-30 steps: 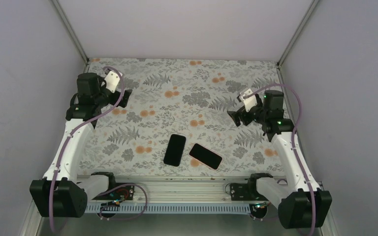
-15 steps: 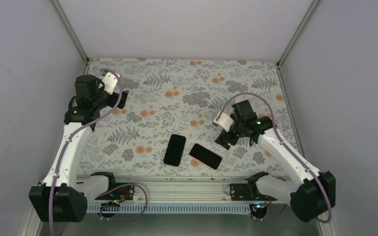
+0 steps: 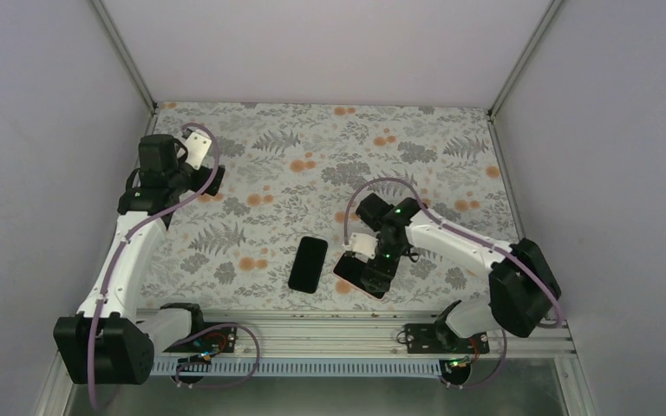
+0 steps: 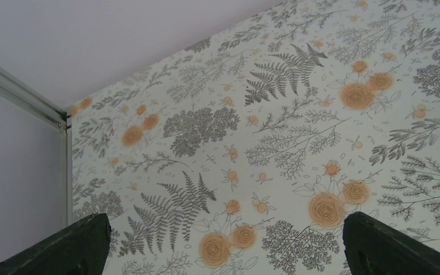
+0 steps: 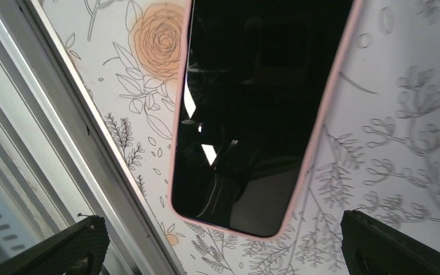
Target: Take the phone out of the phone case
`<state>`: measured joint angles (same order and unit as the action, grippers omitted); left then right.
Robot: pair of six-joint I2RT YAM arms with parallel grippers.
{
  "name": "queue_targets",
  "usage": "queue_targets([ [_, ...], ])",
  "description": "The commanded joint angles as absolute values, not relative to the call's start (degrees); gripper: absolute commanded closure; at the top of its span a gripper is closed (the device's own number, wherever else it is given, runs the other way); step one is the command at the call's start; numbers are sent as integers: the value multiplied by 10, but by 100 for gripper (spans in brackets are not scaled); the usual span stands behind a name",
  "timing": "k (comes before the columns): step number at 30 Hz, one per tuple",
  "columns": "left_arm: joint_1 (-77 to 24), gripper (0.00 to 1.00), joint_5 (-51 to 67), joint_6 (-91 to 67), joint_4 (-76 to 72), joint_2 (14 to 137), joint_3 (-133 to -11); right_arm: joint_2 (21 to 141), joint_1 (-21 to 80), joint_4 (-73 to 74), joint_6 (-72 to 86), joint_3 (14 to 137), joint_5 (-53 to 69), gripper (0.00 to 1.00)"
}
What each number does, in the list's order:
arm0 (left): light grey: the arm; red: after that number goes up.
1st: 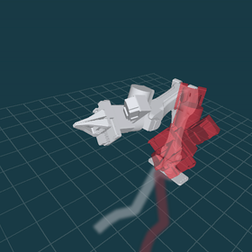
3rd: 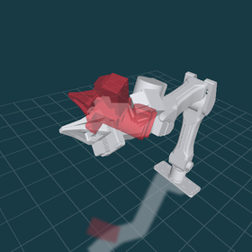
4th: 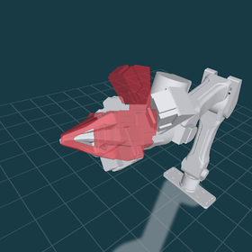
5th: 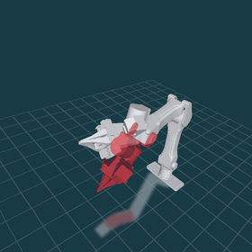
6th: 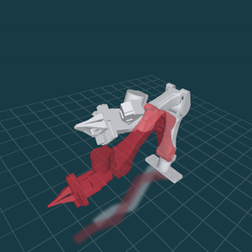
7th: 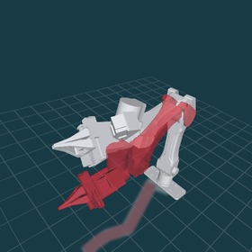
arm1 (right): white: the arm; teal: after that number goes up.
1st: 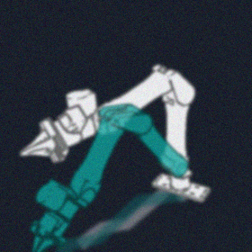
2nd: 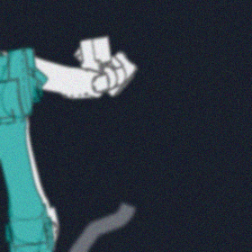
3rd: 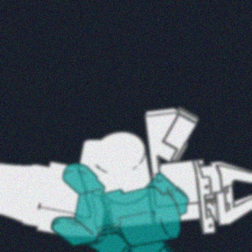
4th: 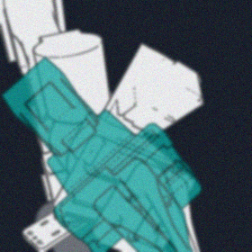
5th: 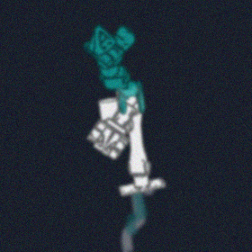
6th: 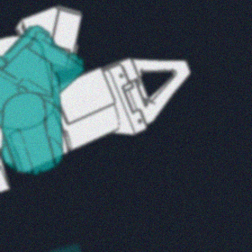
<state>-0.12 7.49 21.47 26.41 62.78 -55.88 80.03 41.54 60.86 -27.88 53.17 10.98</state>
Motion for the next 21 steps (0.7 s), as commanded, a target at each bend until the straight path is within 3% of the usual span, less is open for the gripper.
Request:
queue_targets([
  [1, 2, 0, 61, 232, 272, 635, -554, 846, 442, 615, -225, 536, 77, 0],
  [15, 2, 0, -12, 249, 270, 638, -535, 969, 517, 561, -216, 529, 54, 0],
  [21, 2, 0, -59, 258, 257, 632, -523, 1017, 520, 482, -197, 506, -47, 0],
])
